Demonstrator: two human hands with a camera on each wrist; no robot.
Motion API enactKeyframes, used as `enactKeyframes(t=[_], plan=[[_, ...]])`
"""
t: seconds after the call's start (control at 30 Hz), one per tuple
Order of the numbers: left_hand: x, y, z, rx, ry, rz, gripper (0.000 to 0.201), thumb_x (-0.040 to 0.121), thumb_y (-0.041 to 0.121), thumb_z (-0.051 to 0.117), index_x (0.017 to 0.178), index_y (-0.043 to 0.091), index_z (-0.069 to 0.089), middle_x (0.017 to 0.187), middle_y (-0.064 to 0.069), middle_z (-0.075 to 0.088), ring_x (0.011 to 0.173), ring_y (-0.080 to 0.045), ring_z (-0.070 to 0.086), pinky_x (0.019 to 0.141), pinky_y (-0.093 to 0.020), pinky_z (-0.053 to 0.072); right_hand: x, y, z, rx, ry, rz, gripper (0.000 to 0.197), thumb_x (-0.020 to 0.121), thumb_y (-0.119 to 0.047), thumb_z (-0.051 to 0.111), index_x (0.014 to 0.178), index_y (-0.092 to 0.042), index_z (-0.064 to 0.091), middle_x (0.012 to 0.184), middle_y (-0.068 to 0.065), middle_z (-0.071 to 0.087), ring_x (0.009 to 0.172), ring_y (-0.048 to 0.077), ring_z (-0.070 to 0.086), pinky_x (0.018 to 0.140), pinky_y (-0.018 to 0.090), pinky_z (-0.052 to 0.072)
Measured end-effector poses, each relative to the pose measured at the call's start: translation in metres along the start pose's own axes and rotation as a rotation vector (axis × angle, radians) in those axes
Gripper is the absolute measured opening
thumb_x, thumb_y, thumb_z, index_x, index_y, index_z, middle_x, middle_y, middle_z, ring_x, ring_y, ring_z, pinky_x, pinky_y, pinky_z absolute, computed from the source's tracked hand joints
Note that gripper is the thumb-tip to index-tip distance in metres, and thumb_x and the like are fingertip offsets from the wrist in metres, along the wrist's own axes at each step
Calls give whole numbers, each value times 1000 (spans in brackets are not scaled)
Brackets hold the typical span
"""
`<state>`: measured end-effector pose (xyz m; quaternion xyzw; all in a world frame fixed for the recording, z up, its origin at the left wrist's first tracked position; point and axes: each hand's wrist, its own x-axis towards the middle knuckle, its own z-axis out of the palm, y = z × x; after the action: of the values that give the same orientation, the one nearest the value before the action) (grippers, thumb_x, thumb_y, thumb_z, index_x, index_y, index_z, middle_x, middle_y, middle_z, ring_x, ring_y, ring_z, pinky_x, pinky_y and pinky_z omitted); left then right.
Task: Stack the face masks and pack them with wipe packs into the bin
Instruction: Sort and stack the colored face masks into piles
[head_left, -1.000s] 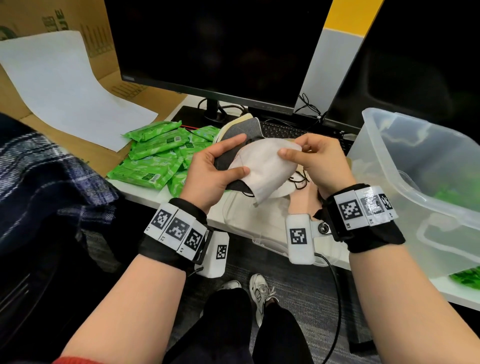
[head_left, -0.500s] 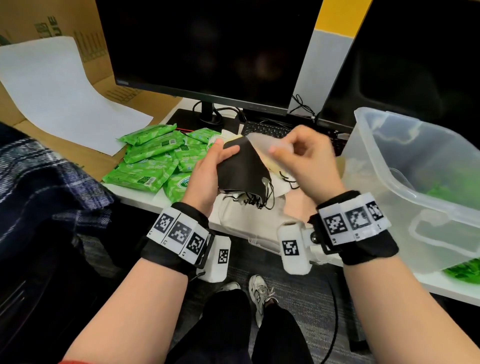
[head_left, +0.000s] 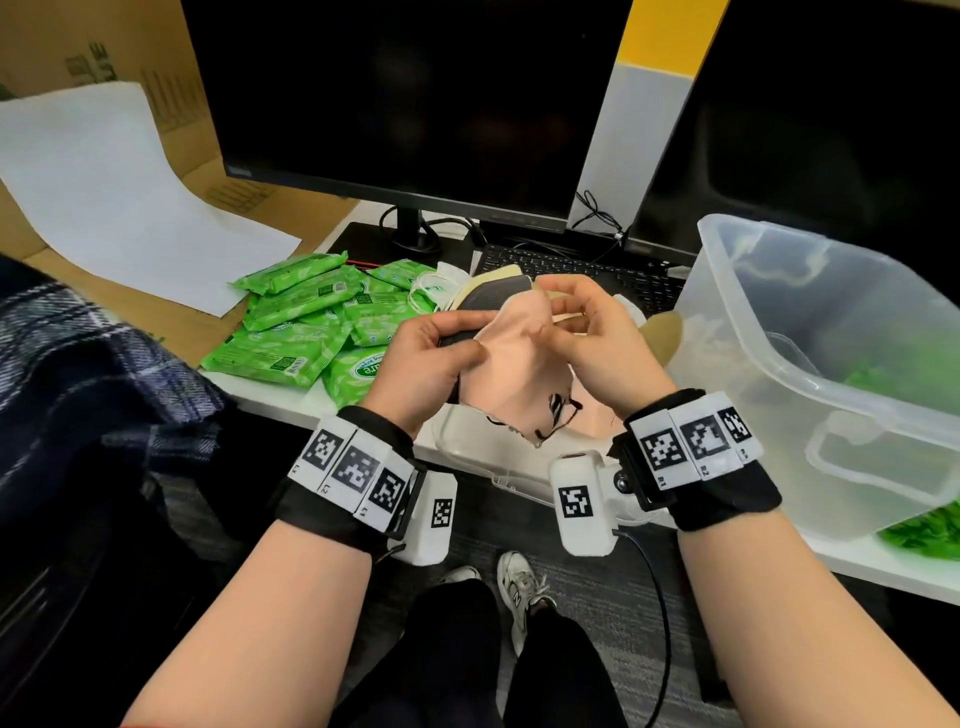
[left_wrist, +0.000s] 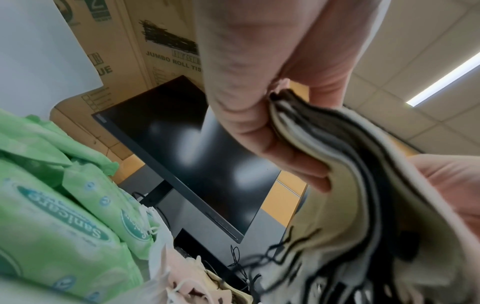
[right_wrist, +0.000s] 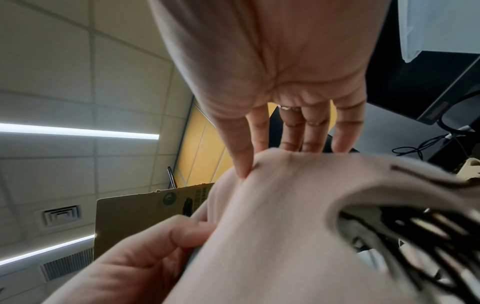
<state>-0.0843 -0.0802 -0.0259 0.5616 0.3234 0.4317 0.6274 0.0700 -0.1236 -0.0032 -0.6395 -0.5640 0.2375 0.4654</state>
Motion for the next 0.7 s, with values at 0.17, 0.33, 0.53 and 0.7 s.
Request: enactKeyframes(t=[0.17, 0.33, 0.53, 0.7], plan=[[-1, -1, -1, 45, -30, 28, 37, 80, -17, 46, 99, 8, 67, 66, 8, 69, 60, -3, 61, 55, -13, 48, -1, 1, -2, 55, 55, -33, 35, 75, -7, 73, 95, -31, 57, 76, 5, 53, 67, 11, 49, 67, 27, 41], [-1, -2, -1, 52, -30, 39, 37, 80, -16, 47, 94, 11, 68, 62, 10, 68, 58, -2, 60, 54, -12, 47, -4, -2, -2, 115, 126, -74, 32, 70, 0, 75, 90, -22, 61, 70, 3, 58, 60, 2, 50, 60, 16, 42], [-2, -2, -2, 34, -35, 54, 25, 61, 9, 56, 81, 19, 69, 60, 10, 67, 57, -2, 59, 54, -11, 46, -4, -4, 0, 178, 88, -80, 28, 71, 7, 72, 68, -19, 62, 61, -10, 64, 57, -4, 57, 58, 13, 48], [-3, -2, -1, 54, -81, 83, 21, 61, 13, 65, 81, 18, 67, 61, 12, 67, 58, 1, 59, 56, -11, 46, -5, -9, 2, 220, 119, -80, 33, 69, 7, 73, 80, -21, 60, 61, 0, 65, 64, 16, 58, 64, 28, 48]])
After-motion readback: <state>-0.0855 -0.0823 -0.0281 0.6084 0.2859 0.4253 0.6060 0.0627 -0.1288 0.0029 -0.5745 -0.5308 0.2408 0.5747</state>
